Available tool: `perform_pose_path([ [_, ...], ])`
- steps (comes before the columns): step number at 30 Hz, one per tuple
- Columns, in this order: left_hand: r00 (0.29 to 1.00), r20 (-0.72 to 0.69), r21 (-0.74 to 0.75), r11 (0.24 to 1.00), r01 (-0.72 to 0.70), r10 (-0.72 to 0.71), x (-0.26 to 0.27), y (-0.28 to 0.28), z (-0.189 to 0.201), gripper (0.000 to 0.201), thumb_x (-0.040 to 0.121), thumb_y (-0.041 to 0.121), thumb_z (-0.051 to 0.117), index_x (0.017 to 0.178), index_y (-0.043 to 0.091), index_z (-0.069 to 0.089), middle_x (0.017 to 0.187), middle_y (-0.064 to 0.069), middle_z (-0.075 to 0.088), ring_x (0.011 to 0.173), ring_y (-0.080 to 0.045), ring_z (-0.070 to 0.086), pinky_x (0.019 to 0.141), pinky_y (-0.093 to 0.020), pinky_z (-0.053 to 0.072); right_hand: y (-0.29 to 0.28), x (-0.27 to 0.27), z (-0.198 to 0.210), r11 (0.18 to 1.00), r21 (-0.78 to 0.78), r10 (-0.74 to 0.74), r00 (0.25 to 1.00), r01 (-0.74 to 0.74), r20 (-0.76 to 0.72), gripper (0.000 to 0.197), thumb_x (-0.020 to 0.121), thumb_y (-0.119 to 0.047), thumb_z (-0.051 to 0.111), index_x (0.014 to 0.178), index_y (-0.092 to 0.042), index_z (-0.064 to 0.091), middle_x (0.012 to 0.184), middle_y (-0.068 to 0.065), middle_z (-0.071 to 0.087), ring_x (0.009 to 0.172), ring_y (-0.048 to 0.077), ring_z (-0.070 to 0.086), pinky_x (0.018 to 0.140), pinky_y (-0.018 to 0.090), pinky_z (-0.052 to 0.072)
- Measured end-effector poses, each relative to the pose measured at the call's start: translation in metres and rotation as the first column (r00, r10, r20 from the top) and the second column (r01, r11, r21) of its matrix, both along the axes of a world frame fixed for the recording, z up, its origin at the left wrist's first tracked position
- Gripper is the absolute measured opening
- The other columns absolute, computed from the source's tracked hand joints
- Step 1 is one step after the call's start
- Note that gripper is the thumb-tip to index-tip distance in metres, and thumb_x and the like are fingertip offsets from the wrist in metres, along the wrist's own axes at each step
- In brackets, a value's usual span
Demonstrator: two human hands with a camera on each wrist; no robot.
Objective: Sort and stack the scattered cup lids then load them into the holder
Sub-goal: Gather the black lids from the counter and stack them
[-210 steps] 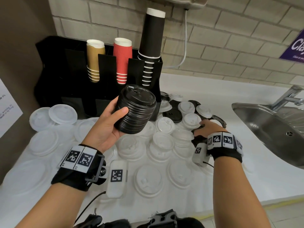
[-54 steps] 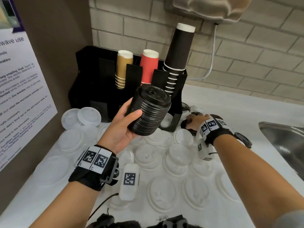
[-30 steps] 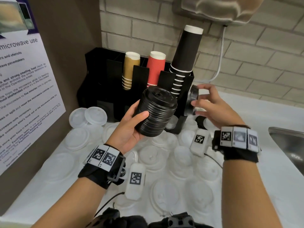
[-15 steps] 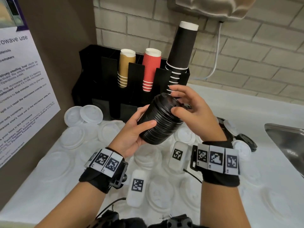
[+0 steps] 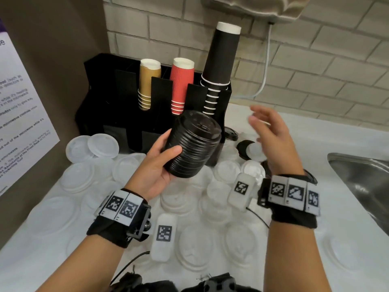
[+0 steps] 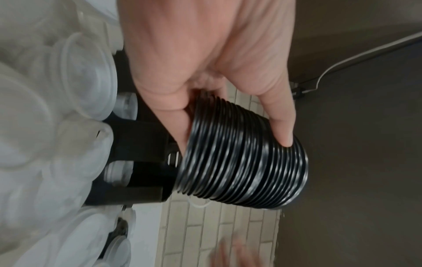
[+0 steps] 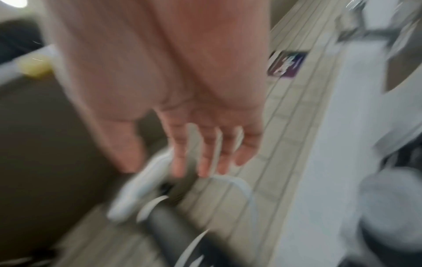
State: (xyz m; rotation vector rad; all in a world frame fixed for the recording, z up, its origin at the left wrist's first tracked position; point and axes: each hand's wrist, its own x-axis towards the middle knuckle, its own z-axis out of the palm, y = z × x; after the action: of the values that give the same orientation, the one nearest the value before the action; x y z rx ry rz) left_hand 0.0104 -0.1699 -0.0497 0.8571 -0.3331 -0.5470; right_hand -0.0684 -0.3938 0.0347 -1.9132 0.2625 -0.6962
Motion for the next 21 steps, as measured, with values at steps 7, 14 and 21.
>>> perform_pose_path([
  [7, 0.997, 0.022, -0.014, 0.997, -0.073, 0.074, 0.009, 0.009, 0.002, 0.061, 0.086, 0.017, 0.057, 0.146, 0.017, 0.041, 0.135, -0.008, 0.059, 0.118, -0.022, 0.063, 0.079, -0.036, 0.058, -0.095, 0.02, -0.059, 0.947, -0.317, -0.289, 0.586, 0.057, -0.757, 0.039, 0.098, -0.01, 0.038, 0.134, 0.002, 0.049, 0.13, 0.016, 0.055, 0.114, 0.028, 0.053, 0.097, 0.037, 0.04],
  [14, 0.998, 0.026, 0.022, 0.998, -0.062, 0.061, 0.009, 0.006, 0.001, 0.067, 0.081, 0.022, 0.064, 0.144, 0.02, 0.043, 0.137, -0.009, 0.058, 0.121, -0.025, 0.061, 0.081, -0.038, 0.058, -0.108, 0.025, -0.072, 0.917, -0.399, -0.359, 0.501, 0.03, -0.788, 0.047, 0.093, -0.024, 0.054, 0.138, -0.013, 0.047, 0.13, 0.018, 0.054, 0.115, 0.034, 0.054, 0.091, 0.037, 0.043],
  [21, 0.999, 0.003, 0.04, 0.998, -0.047, 0.047, 0.01, 0.001, 0.002, 0.06, 0.085, 0.016, 0.056, 0.144, 0.02, 0.043, 0.141, -0.012, 0.055, 0.122, -0.028, 0.059, 0.091, -0.045, 0.056, -0.115, 0.03, -0.07, 0.861, -0.508, -0.456, 0.389, -0.035, -0.8, 0.058, 0.087, -0.025, 0.064, 0.141, -0.018, 0.043, 0.144, 0.023, 0.035, 0.132, 0.039, 0.036, 0.105, 0.045, 0.038],
])
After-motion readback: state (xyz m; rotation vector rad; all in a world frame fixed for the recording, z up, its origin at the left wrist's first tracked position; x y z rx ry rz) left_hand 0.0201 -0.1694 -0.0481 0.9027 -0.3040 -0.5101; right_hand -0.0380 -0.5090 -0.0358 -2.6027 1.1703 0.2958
